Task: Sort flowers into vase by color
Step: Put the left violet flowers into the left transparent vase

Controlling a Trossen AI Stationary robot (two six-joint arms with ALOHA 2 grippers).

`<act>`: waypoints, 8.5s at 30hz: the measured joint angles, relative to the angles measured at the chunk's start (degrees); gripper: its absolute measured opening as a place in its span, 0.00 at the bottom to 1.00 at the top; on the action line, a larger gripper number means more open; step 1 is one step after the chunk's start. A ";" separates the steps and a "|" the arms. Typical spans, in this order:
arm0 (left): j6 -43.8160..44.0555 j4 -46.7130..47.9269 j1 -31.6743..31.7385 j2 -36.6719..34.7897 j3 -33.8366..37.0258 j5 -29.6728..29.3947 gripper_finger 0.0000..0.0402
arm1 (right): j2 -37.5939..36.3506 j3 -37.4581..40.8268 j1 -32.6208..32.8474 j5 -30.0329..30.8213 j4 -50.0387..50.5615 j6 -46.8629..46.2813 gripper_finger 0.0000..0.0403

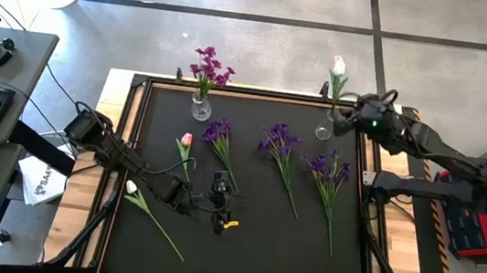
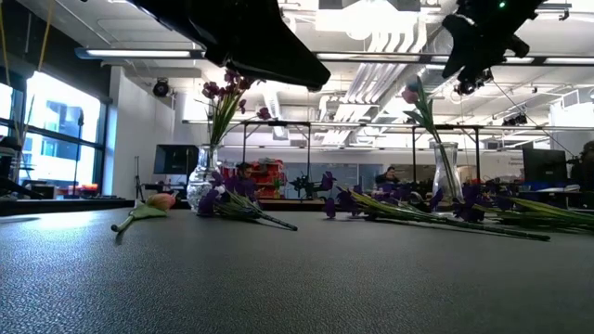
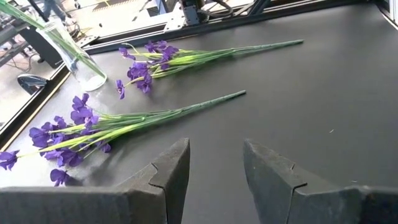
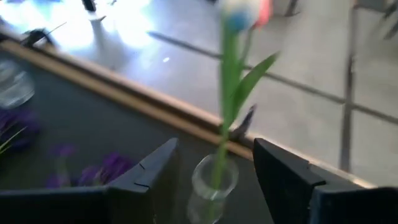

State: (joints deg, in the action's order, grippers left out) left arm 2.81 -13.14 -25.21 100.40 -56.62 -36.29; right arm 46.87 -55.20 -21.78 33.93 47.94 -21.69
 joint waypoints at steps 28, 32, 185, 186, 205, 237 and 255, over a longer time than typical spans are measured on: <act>67.69 72.27 -14.25 -13.05 0.00 -14.83 0.34 | 28.02 21.44 48.59 3.17 -41.60 -19.43 0.36; 76.84 77.42 -15.75 -11.59 0.00 -14.78 0.34 | 34.59 21.46 48.85 2.33 -49.87 -18.07 0.36; -19.46 -46.06 1.48 -9.78 12.92 27.23 0.62 | 49.66 18.08 49.03 -15.51 -117.09 32.04 0.00; -19.45 -46.08 1.42 -9.79 12.65 27.26 0.62 | 49.66 18.08 49.03 -14.81 -116.72 32.05 0.00; -19.87 -40.42 0.35 -9.84 10.12 27.99 0.40 | 49.66 18.08 49.03 -14.40 -114.95 30.71 0.00; -21.33 -15.57 -6.06 -20.53 10.10 4.22 0.02 | 48.81 18.08 49.74 2.92 -107.46 27.70 0.23; 5.74 39.16 8.80 -43.92 10.14 -25.74 0.02 | 45.63 18.08 54.24 15.46 -93.91 19.05 0.53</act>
State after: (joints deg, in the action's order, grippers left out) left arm 8.56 26.02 -16.41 56.48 -46.48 -62.03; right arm 92.50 -37.12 32.46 49.39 -45.97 -2.64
